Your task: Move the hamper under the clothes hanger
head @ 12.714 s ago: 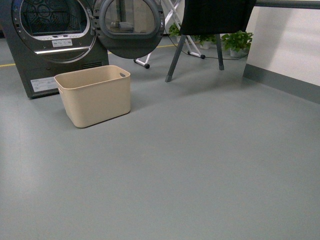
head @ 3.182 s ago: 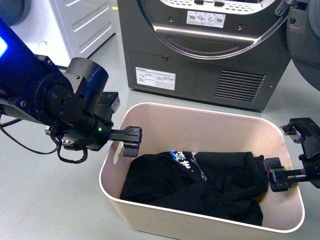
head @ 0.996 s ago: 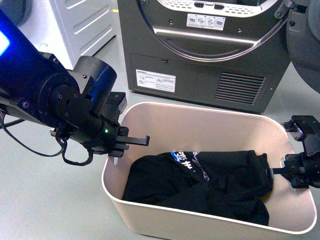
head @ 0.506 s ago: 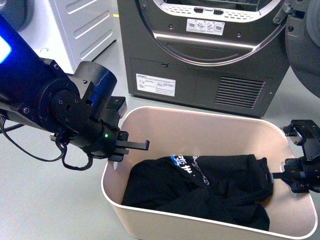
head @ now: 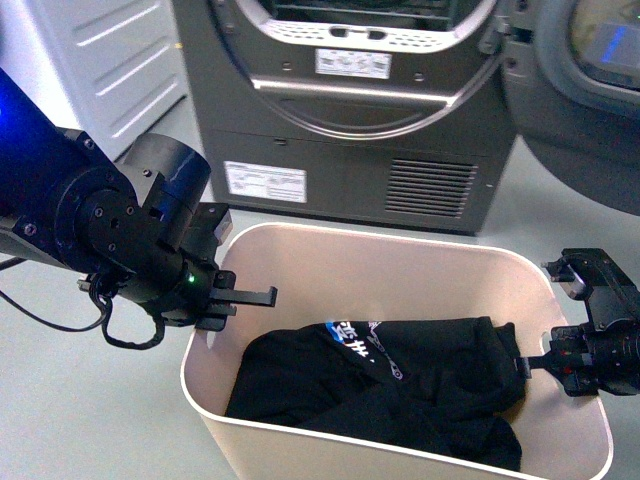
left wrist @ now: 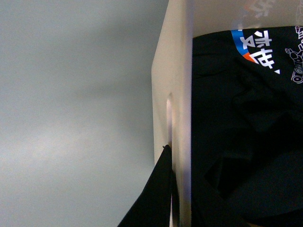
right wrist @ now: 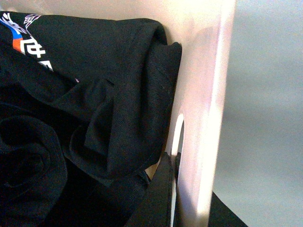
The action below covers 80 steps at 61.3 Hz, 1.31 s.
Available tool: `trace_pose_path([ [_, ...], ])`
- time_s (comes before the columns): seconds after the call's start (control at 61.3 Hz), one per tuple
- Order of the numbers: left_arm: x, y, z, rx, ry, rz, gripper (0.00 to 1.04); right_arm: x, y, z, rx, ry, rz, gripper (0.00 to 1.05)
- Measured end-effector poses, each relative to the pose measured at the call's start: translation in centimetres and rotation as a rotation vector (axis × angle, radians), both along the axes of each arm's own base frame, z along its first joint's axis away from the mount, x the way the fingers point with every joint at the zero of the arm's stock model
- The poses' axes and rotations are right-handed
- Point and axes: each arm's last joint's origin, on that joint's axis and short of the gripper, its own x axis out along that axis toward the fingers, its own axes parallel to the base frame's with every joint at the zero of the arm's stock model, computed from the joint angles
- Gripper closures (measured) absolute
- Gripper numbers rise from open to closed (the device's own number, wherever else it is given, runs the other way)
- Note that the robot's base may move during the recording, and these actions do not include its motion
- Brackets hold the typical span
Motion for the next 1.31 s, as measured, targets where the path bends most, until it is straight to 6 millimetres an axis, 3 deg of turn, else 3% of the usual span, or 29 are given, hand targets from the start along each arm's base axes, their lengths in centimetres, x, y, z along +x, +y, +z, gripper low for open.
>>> trace_pose_path([
  [1.306,0.06,-0.23,0.45,-0.003,-0.013,-0.005,1.01,-0.05,-0.16,0.1,-0.002,-0.002,-0.003,1.02],
])
